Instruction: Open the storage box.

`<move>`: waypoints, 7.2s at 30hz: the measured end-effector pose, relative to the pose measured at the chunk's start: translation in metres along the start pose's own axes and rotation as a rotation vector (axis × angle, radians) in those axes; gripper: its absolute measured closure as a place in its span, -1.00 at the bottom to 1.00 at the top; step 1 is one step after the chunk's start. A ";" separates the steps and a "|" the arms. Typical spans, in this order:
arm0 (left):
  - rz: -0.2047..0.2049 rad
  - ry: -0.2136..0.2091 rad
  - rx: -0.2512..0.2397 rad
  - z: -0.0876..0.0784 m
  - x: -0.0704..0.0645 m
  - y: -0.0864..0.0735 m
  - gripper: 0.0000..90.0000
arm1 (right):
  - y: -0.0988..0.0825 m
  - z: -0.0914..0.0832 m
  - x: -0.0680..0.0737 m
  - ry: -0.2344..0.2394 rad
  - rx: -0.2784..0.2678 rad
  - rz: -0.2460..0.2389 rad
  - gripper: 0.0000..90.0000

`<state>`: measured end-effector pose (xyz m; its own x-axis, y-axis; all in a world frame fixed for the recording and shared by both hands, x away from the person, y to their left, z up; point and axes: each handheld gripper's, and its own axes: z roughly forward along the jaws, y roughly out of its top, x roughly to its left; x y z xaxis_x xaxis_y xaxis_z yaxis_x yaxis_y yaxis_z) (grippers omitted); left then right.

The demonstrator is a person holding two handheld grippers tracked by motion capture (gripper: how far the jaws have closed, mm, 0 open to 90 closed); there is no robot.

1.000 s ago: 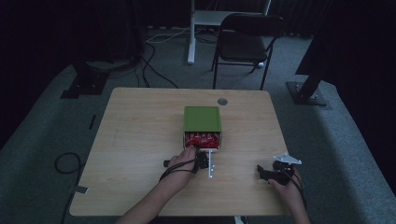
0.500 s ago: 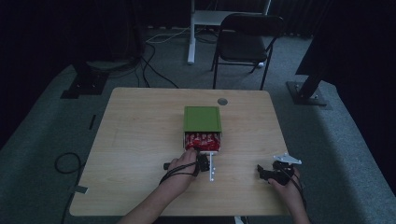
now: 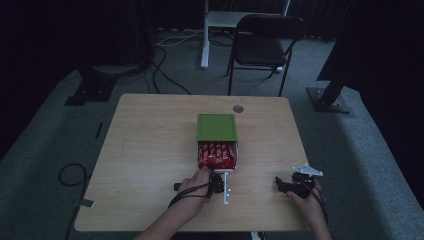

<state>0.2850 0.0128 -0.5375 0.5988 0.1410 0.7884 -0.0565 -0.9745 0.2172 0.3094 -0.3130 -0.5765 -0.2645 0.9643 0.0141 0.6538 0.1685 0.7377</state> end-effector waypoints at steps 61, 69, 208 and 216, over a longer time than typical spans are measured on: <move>-0.090 -0.138 -0.068 -0.045 -0.027 -0.007 0.35 | 0.000 0.000 0.000 0.000 0.000 0.000 -0.74; -0.265 -0.268 -0.186 -0.053 -0.021 -0.018 0.22 | 0.000 0.000 0.000 0.000 0.000 0.000 -0.74; -1.327 -0.059 0.197 -0.040 0.008 -0.278 -0.95 | 0.000 0.000 0.000 -0.001 0.002 0.001 -0.76; -1.335 -0.050 0.203 -0.039 0.008 -0.278 -0.95 | 0.001 0.001 0.000 0.000 0.001 -0.002 -0.75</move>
<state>0.2744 0.2920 -0.5689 0.1317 0.9911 0.0210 0.7028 -0.1083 0.7031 0.3101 -0.3123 -0.5765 -0.2656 0.9640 0.0128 0.6543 0.1705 0.7368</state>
